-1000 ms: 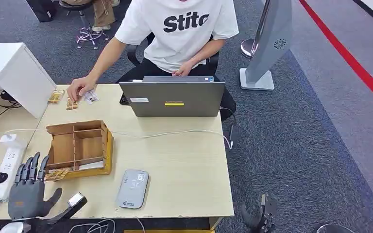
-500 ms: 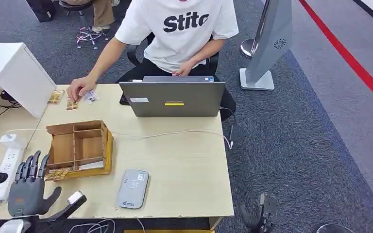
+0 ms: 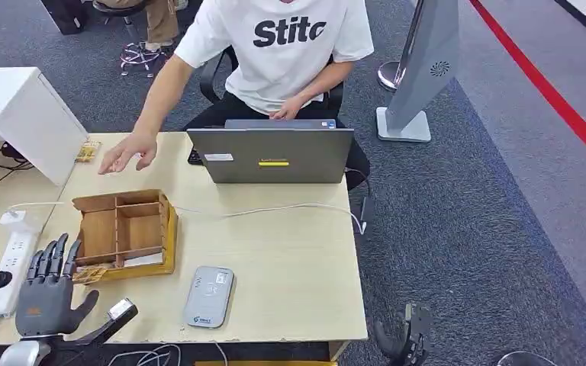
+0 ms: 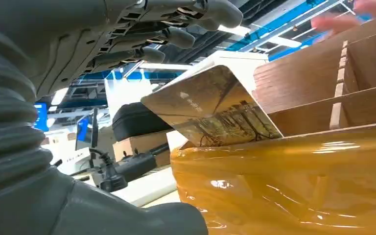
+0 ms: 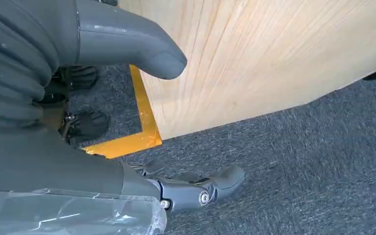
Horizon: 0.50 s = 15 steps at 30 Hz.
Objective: Pass the card to the sensor for recognition and then transmit it.
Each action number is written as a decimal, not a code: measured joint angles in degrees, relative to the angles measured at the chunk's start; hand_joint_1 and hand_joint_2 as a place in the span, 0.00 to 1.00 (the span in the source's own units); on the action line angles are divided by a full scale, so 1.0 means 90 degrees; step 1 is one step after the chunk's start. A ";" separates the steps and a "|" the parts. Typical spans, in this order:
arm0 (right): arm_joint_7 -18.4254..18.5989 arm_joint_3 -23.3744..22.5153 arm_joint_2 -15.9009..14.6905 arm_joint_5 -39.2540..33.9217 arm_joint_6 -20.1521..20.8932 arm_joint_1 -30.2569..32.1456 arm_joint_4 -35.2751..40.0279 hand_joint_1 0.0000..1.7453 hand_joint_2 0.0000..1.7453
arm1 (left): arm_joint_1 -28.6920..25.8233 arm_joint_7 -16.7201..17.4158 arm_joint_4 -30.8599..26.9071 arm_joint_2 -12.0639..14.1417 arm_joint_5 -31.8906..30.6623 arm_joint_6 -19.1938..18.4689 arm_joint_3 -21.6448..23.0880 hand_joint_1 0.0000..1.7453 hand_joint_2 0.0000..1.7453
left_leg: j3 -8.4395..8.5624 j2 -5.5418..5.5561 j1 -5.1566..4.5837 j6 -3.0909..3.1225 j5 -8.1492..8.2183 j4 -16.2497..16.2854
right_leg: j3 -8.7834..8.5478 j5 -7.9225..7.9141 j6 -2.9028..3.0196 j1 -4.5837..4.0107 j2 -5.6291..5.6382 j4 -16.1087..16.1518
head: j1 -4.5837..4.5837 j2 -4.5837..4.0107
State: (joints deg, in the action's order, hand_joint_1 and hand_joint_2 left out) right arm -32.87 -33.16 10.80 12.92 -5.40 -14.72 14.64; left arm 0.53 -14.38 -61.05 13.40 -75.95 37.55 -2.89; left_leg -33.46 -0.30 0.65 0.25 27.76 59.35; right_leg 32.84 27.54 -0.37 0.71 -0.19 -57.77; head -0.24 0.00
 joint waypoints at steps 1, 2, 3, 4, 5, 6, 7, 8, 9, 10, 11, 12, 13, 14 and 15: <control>0.0000 0.0000 0.0000 0.0000 0.0000 0.0000 0.0000 0.00 1.00 | 0.0001 0.0000 0.0007 -0.0002 0.0000 0.0002 0.0000 0.00 1.00 | 0.0000 0.0000 0.0000 0.0000 0.0000 0.0000 | 0.0000 0.0000 0.0000 0.0000 0.0000 0.0000 | 0.0000 0.0000; 0.0000 0.0000 0.0000 0.0000 0.0000 0.0000 0.0000 0.00 1.00 | 0.0002 0.0000 0.0012 -0.0002 0.0000 0.0000 0.0000 0.00 1.00 | 0.0000 0.0000 0.0000 0.0000 0.0000 0.0000 | 0.0000 0.0000 0.0000 0.0000 0.0000 0.0000 | 0.0002 0.0000; 0.0000 0.0000 0.0000 0.0000 0.0000 0.0000 0.0000 0.00 1.00 | 0.0003 0.0000 0.0019 -0.0002 0.0000 0.0002 0.0000 0.00 1.00 | 0.0000 0.0000 0.0000 0.0000 0.0000 0.0000 | 0.0000 0.0000 0.0000 0.0000 0.0000 0.0000 | 0.0000 0.0000; 0.0000 0.0000 0.0000 0.0000 0.0000 -0.0001 0.0000 0.00 1.00 | 0.0004 0.0000 0.0024 -0.0002 0.0000 0.0002 0.0000 0.00 1.00 | 0.0000 0.0000 0.0000 0.0000 0.0000 0.0000 | 0.0000 0.0000 0.0000 0.0000 0.0000 0.0000 | 0.0000 0.0000; 0.0000 0.0000 0.0000 0.0000 0.0000 -0.0002 0.0000 0.00 1.00 | 0.0005 0.0000 0.0029 -0.0002 0.0000 0.0002 0.0000 0.00 1.00 | 0.0000 0.0000 0.0000 0.0000 0.0000 0.0000 | 0.0000 0.0000 0.0000 0.0000 0.0000 0.0000 | 0.0000 0.0000; 0.0000 0.0000 0.0000 0.0005 0.0000 -0.0002 0.0000 0.00 1.00 | 0.0008 0.0000 0.0039 0.0000 0.0000 0.0005 0.0000 0.00 1.00 | 0.0000 0.0000 0.0000 0.0000 0.0000 0.0000 | 0.0000 0.0000 0.0000 0.0000 0.0000 0.0000 | 0.0000 0.0000; 0.0000 0.0002 0.0000 0.0012 0.0000 -0.0002 0.0000 0.00 1.00 | 0.0014 0.0000 0.0051 0.0000 0.0000 0.0019 0.0000 0.00 1.00 | 0.0000 0.0000 0.0000 0.0000 0.0000 0.0000 | 0.0000 0.0000 0.0000 0.0000 0.0000 0.0000 | 0.0000 0.0000; 0.0005 0.0007 0.0000 0.0027 0.0000 -0.0002 0.0000 0.00 1.00 | 0.0027 0.0000 0.0068 0.0000 0.0000 0.0032 0.0000 0.07 1.00 | 0.0000 0.0000 0.0000 0.0000 0.0000 0.0000 | 0.0000 0.0000 0.0000 0.0000 0.0000 0.0000 | 0.0000 0.0000; 0.0005 0.0010 0.0000 0.0029 0.0000 -0.0004 0.0000 0.00 1.00 | 0.0038 0.0000 0.0092 0.0002 0.0000 0.0041 0.0000 0.79 1.00 | 0.0000 0.0000 0.0000 0.0000 0.0000 0.0000 | 0.0000 0.0000 0.0000 0.0000 0.0000 0.0000 | 0.0000 0.0000; 0.0005 0.0010 0.0002 0.0029 0.0000 -0.0006 0.0000 0.00 1.00 | 0.0047 -0.0002 0.0112 0.0002 0.0002 0.0046 0.0000 1.00 1.00 | 0.0000 0.0000 0.0000 0.0000 0.0000 0.0000 | 0.0000 0.0000 0.0000 0.0000 0.0000 0.0000 | 0.0000 0.0000; 0.0005 0.0012 0.0002 0.0029 0.0000 -0.0006 0.0000 0.00 1.00 | 0.0055 -0.0002 0.0126 0.0007 0.0002 0.0058 0.0000 1.00 1.00 | 0.0000 0.0000 0.0000 0.0000 0.0000 0.0000 | 0.0000 0.0000 0.0000 0.0000 0.0000 0.0000 | 0.0002 0.0000; 0.0005 0.0015 0.0002 0.0032 0.0000 -0.0006 0.0000 0.00 1.00 | 0.0065 -0.0007 0.0146 0.0015 0.0007 0.0063 0.0000 1.00 1.00 | 0.0000 0.0000 0.0000 0.0000 0.0000 0.0000 | 0.0000 0.0000 0.0000 0.0000 0.0000 0.0000 | 0.0000 0.0000; 0.0005 0.0017 0.0002 0.0032 0.0000 -0.0009 0.0000 0.00 1.00 | 0.0071 -0.0017 0.0163 0.0019 0.0019 0.0066 0.0000 1.00 1.00 | 0.0000 0.0000 0.0000 0.0000 0.0000 0.0000 | 0.0000 0.0000 0.0000 0.0000 0.0000 0.0000 | 0.0000 0.0000; 0.0005 0.0017 0.0002 0.0032 0.0000 -0.0010 0.0000 0.00 1.00 | 0.0079 -0.0037 0.0185 0.0022 0.0041 0.0063 0.0000 1.00 1.00 | 0.0000 0.0000 0.0000 0.0000 0.0000 0.0000 | 0.0000 0.0000 0.0000 0.0000 0.0000 0.0000 | 0.0002 0.0000; 0.0005 0.0017 0.0002 0.0032 0.0000 -0.0011 0.0000 0.00 1.00 | 0.0084 -0.0060 0.0204 0.0022 0.0058 0.0063 0.0000 1.00 1.00 | 0.0000 0.0000 0.0000 0.0000 0.0000 0.0000 | 0.0000 0.0000 0.0000 0.0000 0.0000 0.0000 | 0.0000 0.0000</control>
State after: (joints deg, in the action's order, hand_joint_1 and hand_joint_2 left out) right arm -32.83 -33.00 10.82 13.20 -5.40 -14.82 14.64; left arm 1.28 -14.93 -59.21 13.59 -75.43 38.12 -2.88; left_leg -33.46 -0.30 0.65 0.25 27.76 59.35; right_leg 32.84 27.54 -0.37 0.71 -0.20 -57.77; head -0.24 0.00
